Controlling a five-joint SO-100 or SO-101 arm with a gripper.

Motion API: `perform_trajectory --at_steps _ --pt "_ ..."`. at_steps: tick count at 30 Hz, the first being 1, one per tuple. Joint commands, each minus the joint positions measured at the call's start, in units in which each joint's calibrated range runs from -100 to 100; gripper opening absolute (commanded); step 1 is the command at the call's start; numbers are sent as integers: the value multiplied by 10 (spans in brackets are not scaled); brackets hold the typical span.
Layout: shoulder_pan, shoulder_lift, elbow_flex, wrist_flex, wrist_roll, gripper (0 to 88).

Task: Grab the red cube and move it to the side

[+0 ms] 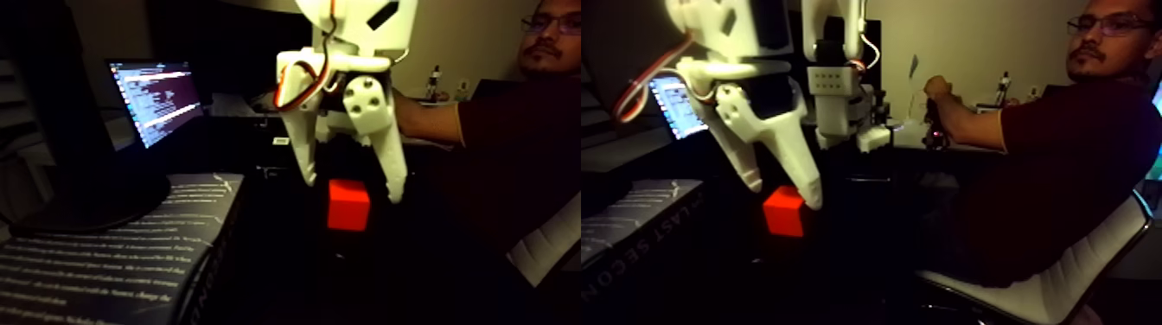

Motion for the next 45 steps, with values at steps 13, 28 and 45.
perform_trajectory --at_steps 13,28,45 --pt "9 39 -10 3 47 338" --pt "-10 59 -5 -5 49 338" --pt "-11 95 -55 -5 49 338"
